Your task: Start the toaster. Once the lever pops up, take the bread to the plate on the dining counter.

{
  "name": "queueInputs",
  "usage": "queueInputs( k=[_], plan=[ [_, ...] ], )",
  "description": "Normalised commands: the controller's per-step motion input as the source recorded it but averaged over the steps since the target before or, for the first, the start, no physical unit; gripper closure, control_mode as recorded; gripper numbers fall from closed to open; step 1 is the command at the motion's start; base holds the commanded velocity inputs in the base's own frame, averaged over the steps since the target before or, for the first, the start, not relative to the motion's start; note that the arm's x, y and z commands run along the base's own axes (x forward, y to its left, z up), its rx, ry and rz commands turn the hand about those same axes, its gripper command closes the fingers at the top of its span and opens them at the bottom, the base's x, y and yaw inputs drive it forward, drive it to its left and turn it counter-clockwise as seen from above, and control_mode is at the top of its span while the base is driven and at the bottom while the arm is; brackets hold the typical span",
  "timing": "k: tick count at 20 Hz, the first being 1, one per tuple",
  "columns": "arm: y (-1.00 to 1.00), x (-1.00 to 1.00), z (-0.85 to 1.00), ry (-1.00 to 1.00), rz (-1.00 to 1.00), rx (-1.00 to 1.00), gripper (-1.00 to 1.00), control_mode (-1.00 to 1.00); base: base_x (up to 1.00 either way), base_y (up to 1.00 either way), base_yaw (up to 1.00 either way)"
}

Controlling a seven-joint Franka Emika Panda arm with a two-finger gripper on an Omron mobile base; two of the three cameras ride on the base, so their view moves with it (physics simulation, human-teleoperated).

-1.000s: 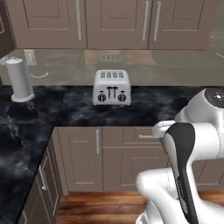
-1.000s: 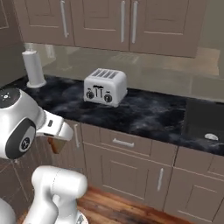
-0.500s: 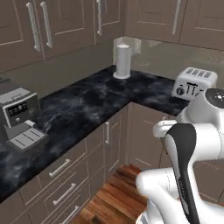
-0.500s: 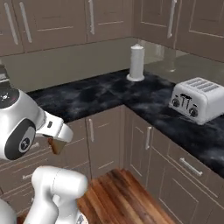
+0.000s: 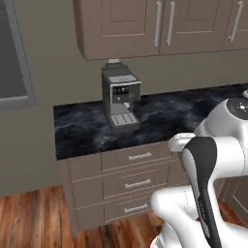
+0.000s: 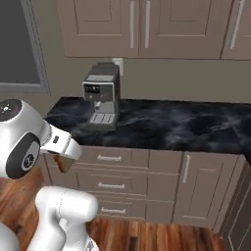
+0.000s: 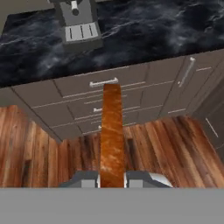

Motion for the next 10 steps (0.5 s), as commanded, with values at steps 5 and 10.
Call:
queueInputs(
  k=[5,10],
  plan=[
    [0.0,0.0,0.0,0.0,0.0,0.0,1.0,1.0,-0.14,0.0,1.0],
    [0.0,0.0,0.0,0.0,0.0,0.0,1.0,1.0,-0.13,0.0,1.0]
  ],
)
